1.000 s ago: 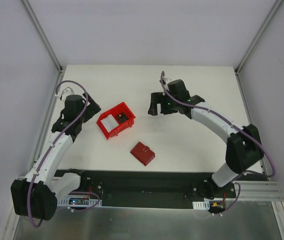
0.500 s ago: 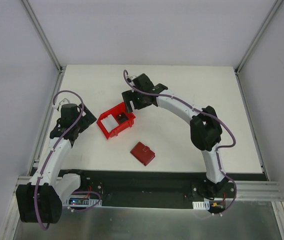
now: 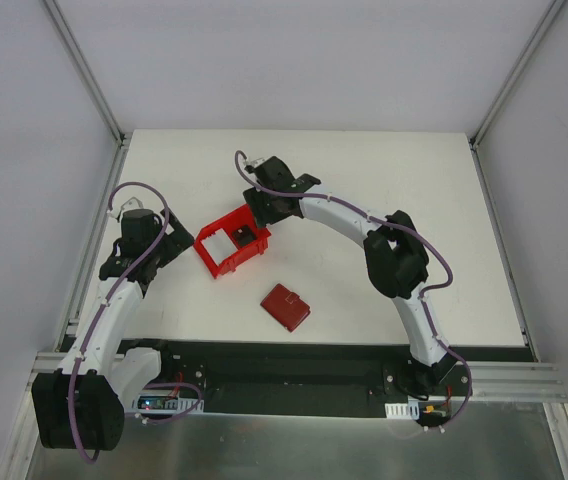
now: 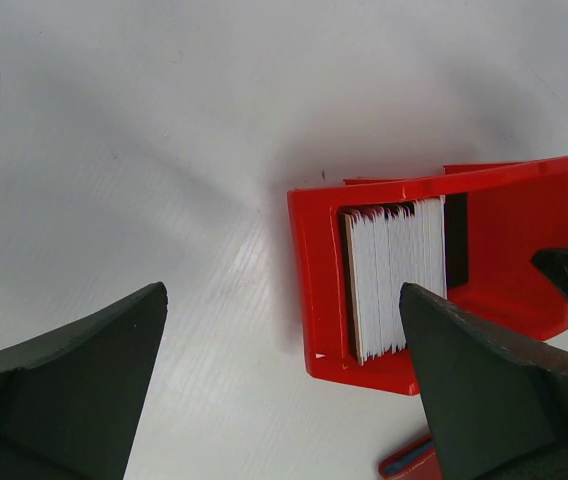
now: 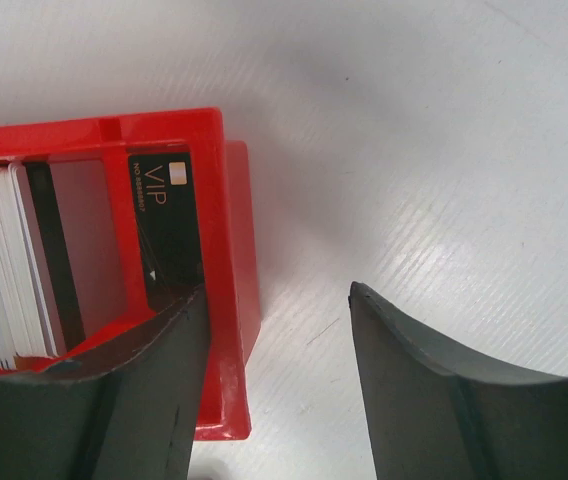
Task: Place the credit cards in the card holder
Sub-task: Move the storage box to the card holder.
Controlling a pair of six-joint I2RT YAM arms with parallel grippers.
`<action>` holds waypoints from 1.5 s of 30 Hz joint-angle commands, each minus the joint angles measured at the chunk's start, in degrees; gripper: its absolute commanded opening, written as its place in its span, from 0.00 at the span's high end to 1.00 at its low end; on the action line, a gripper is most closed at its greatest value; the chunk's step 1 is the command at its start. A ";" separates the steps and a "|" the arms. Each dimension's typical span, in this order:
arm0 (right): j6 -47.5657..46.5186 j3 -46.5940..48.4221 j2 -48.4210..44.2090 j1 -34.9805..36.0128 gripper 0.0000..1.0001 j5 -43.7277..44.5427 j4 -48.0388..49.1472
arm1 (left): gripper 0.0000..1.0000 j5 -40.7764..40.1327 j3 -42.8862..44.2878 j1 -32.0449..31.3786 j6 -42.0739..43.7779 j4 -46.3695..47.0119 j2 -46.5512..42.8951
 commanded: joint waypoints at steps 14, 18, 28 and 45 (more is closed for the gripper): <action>-4.42 -11.09 -7.77 0.14 0.66 7.90 6.98 | 0.01 4.20 -0.52 0.23 2.24 0.14 -0.52; -5.04 -14.61 -10.05 -0.47 0.67 10.01 7.24 | 0.01 5.88 -0.61 0.23 3.03 0.41 0.01; -6.97 -24.28 -16.56 -5.57 0.67 11.07 9.70 | 0.01 10.89 -2.36 0.23 3.12 2.51 0.45; -7.15 -29.56 -20.34 -10.49 0.62 10.63 10.23 | 0.01 10.46 -9.75 -12.33 -2.06 9.37 0.44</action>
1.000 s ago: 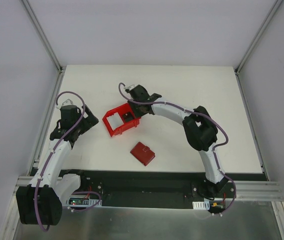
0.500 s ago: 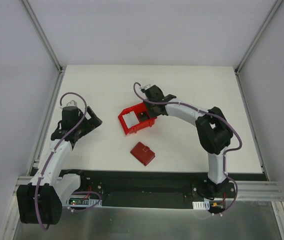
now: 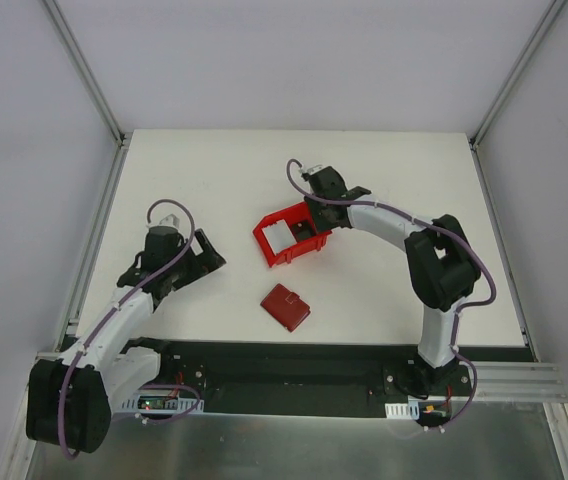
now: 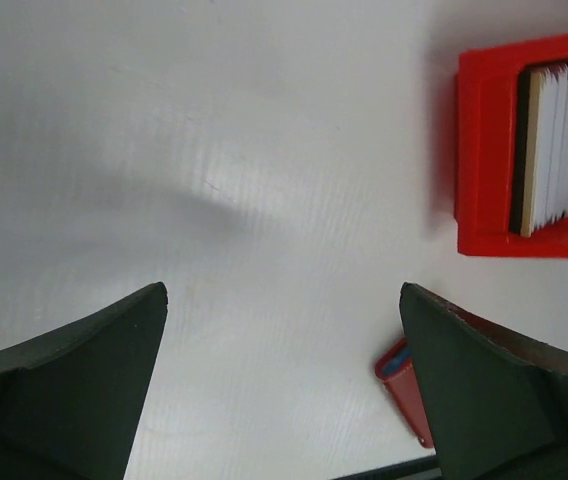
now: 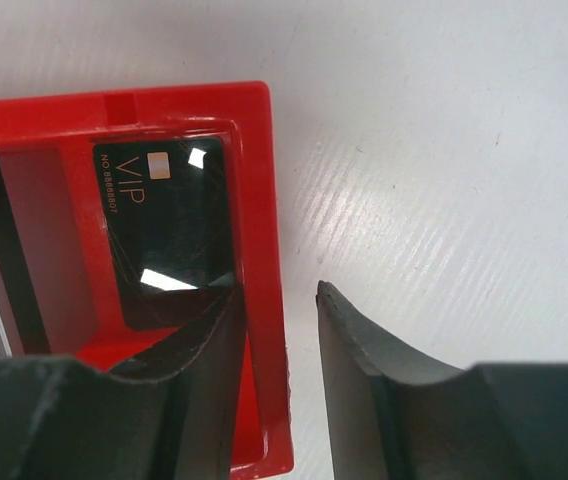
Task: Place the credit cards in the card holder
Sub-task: Move the storage box to the card holder, then open the card holder at the center of the board.
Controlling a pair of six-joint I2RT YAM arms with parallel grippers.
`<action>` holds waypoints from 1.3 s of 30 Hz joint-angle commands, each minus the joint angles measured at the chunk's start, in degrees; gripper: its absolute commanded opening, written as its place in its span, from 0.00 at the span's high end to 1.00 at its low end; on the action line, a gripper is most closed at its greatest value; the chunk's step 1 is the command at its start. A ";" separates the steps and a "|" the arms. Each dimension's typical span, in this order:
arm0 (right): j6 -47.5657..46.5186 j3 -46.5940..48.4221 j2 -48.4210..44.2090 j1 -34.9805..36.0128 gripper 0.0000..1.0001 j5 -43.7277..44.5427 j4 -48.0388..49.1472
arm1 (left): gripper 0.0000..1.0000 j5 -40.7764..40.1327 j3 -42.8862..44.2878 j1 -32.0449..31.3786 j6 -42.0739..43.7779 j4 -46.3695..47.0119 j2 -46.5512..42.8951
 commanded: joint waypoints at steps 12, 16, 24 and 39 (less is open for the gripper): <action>-0.04 1.07 -12.11 -2.79 0.40 -9.29 -0.11 | 0.01 -1.35 -5.62 -13.89 -2.13 6.85 0.67; 1.70 -3.75 -22.29 -2.97 0.34 -9.91 -0.81 | 0.01 0.75 -7.03 -16.70 -1.70 9.66 1.19; 25.15 -35.71 -45.42 -1.31 0.32 -20.62 10.06 | 0.05 12.35 -8.96 -18.38 0.41 23.54 5.49; 53.74 -60.72 -45.10 16.81 0.34 -17.55 36.88 | 0.18 23.69 -8.79 -23.39 2.00 38.22 20.26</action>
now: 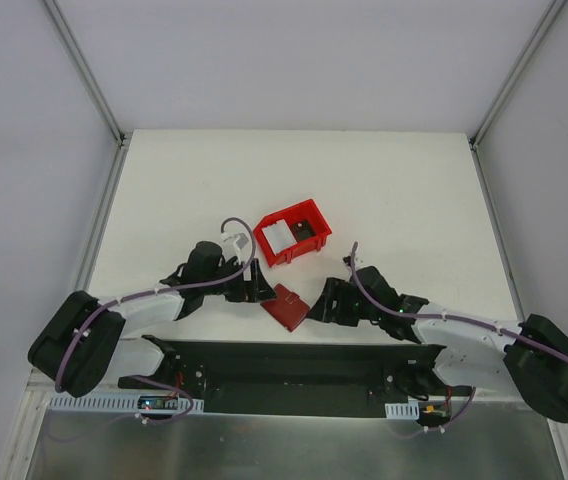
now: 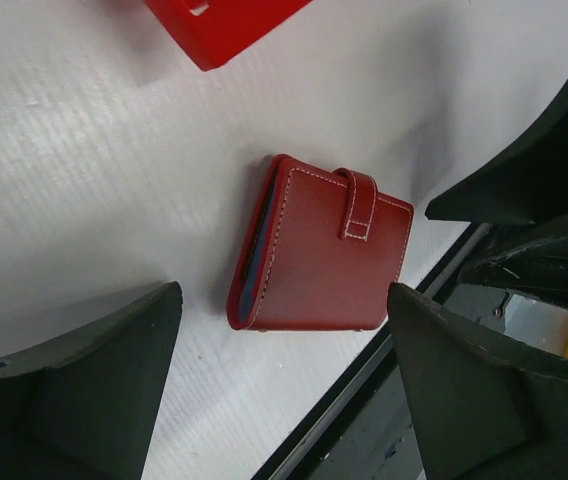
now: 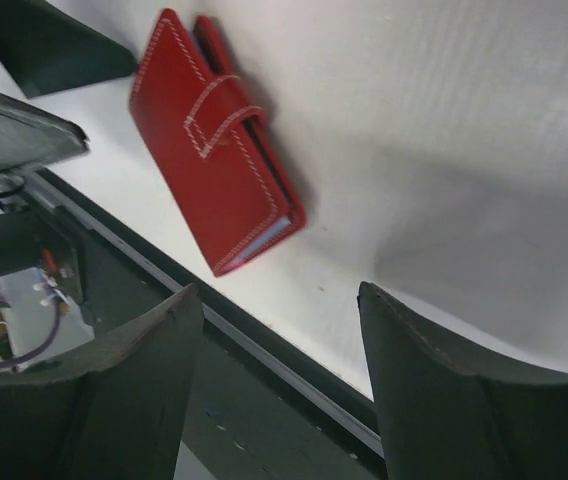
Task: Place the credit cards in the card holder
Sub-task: Open the card holder at the center of the board.
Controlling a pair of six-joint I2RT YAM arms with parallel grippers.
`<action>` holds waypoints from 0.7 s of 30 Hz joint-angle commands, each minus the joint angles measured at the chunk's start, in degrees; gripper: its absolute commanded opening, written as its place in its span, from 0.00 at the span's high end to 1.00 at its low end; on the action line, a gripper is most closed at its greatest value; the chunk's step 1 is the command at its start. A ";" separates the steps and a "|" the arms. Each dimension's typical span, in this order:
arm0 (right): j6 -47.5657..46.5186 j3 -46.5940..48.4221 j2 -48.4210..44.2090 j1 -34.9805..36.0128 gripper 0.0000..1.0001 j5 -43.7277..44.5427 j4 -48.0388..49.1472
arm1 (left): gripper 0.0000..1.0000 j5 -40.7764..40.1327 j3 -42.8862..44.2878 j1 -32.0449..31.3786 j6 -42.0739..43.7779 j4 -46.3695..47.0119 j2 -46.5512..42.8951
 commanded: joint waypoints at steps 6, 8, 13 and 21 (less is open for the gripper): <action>10.73 0.70 9.37 2.43 0.34 3.50 14.13 | 0.33 3.99 -0.51 -3.97 -1.25 10.56 8.40; 11.60 0.18 10.33 2.52 0.34 4.21 15.44 | 0.39 3.11 -0.42 -4.58 -1.51 10.47 8.84; 12.57 0.00 14.63 2.52 0.38 2.90 20.36 | 0.60 1.87 0.37 -5.99 -1.87 10.38 10.86; 10.83 -0.53 15.61 2.96 0.70 2.01 28.20 | 0.65 0.29 0.72 -7.05 -2.39 10.21 10.87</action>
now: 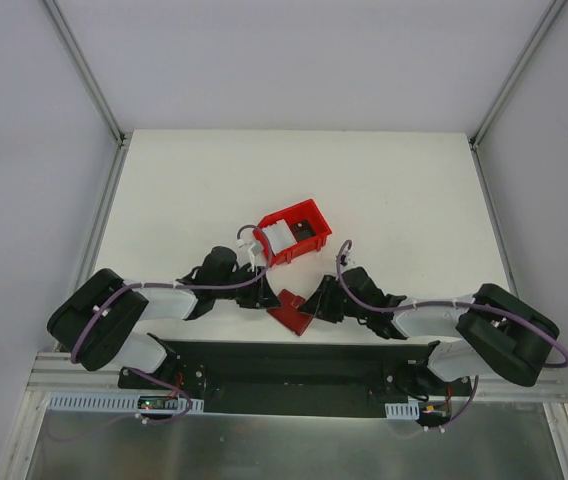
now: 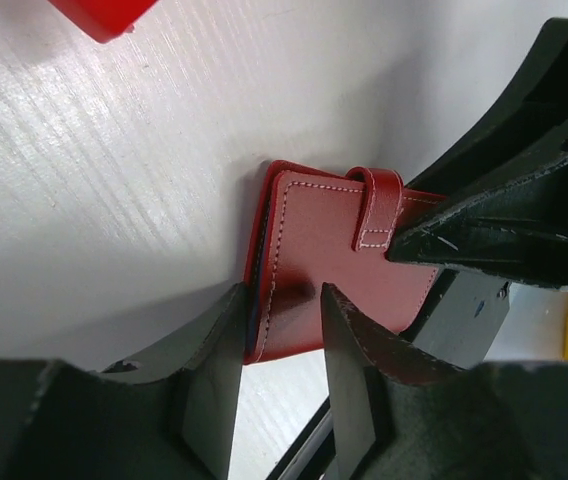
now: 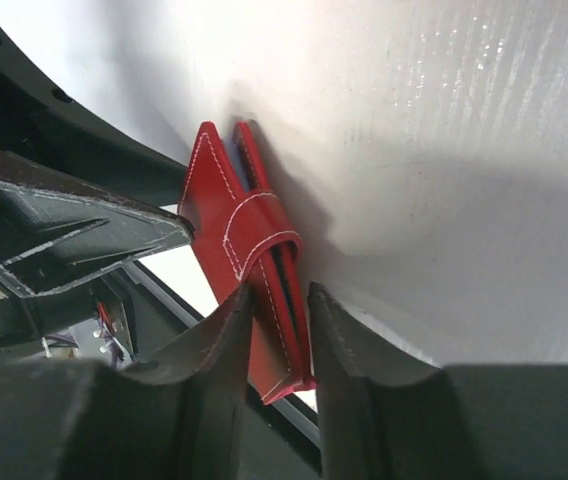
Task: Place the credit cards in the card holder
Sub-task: Open the card holder at the center of the board.
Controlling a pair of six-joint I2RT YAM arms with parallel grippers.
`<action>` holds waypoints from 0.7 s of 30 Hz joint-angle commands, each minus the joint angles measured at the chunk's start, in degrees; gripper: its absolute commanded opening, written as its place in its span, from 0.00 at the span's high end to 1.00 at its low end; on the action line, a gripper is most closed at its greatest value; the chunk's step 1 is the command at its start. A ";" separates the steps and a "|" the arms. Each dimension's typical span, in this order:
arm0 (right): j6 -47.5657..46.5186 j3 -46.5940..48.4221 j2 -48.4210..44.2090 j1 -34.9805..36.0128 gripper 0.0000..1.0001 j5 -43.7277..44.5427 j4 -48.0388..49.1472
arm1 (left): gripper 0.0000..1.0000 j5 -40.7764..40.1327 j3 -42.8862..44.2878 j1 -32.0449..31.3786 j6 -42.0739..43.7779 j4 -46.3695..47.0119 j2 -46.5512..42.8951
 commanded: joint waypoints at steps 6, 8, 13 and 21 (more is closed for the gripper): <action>-14.21 5.58 -13.34 0.81 0.98 6.28 -15.75 | 0.29 -18.34 3.80 -0.91 0.32 -19.07 -9.53; -20.97 9.10 -19.06 1.87 0.98 15.05 -27.90 | 0.18 -24.76 4.76 -0.64 -0.12 -25.67 -14.37; -36.01 13.15 -25.42 3.80 0.97 26.68 -42.27 | 0.05 -31.56 4.42 0.24 -2.84 -31.51 -25.01; -41.47 21.76 -11.90 17.15 0.97 48.04 -54.50 | 0.04 -33.05 3.71 0.68 -4.86 -36.08 -28.37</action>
